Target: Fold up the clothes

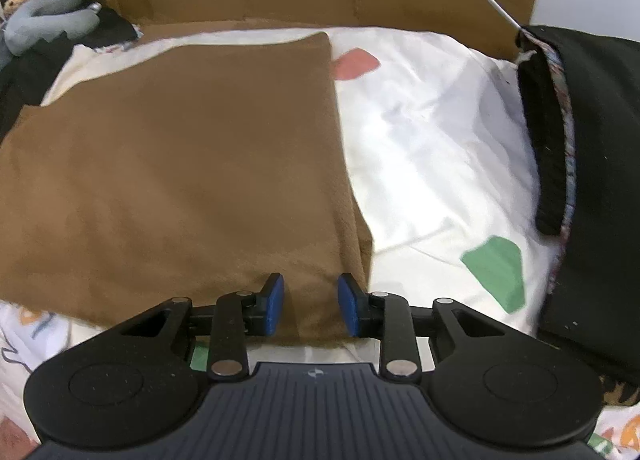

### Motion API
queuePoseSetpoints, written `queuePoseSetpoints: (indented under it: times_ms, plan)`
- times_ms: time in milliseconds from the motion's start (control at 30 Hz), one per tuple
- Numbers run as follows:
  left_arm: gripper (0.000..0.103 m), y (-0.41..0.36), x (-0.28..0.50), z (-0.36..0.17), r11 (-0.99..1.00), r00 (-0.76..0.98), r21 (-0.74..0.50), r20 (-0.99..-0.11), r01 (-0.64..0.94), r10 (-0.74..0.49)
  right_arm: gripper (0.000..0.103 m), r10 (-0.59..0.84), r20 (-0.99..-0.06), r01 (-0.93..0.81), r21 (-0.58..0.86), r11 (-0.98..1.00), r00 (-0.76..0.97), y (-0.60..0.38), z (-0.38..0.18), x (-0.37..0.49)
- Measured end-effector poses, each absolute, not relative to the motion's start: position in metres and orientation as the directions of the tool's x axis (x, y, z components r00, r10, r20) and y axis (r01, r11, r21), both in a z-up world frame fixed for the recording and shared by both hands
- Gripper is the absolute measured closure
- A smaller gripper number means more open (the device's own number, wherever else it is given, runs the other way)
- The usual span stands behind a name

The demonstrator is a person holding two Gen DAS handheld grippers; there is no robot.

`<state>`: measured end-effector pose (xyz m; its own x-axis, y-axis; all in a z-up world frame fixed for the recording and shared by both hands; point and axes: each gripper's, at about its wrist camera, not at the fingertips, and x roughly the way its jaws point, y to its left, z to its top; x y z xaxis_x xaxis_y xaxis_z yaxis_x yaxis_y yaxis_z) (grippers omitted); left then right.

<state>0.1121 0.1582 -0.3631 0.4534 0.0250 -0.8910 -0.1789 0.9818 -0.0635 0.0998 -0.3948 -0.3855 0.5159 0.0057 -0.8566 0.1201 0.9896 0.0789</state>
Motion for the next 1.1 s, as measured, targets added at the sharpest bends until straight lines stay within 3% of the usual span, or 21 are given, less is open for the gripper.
queuePoseSetpoints:
  times_ms: [267,500,700,767,867,933,1000,1100]
  plan:
    - [0.079,0.148,0.116,-0.321,0.987,0.538,-0.054,-0.842,-0.152,0.037,0.076,-0.035,-0.856,0.128,0.037,0.991,0.516,-0.390,-0.364,0.098]
    - [0.077,0.094,0.138,-0.314,0.986,0.561,-0.164,-0.814,0.022,-0.147,0.074,0.030,-0.822,0.039,0.064,0.997,0.569,-0.354,-0.348,0.112]
    - [0.065,0.052,0.143,-0.330,0.965,0.513,-0.234,-0.817,0.120,-0.263,0.062,0.119,-0.825,-0.087,0.085,0.993,0.552,-0.314,-0.351,0.120]
    - [0.040,0.042,0.142,-0.336,0.964,0.509,-0.227,-0.818,0.141,-0.267,0.060,0.137,-0.832,-0.113,0.090,0.990,0.538,-0.303,-0.354,0.120]
    - [0.038,0.031,0.141,-0.343,0.961,0.500,-0.219,-0.821,0.170,-0.275,0.058,0.155,-0.843,-0.131,0.102,0.986,0.515,-0.292,-0.360,0.121]
    - [0.034,0.024,0.141,-0.352,0.961,0.468,-0.193,-0.843,0.199,-0.266,0.049,0.160,-0.850,-0.142,0.101,0.985,0.502,-0.287,-0.364,0.121]
    - [0.036,0.019,0.139,-0.361,0.972,0.437,-0.094,-0.881,0.215,-0.182,0.047,0.158,-0.858,-0.159,0.090,0.983,0.489,-0.283,-0.368,0.121]
    - [0.037,0.024,0.130,-0.364,0.973,0.429,-0.089,-0.886,0.213,-0.175,0.046,0.142,-0.867,-0.169,0.067,0.983,0.478,-0.284,-0.373,0.117]
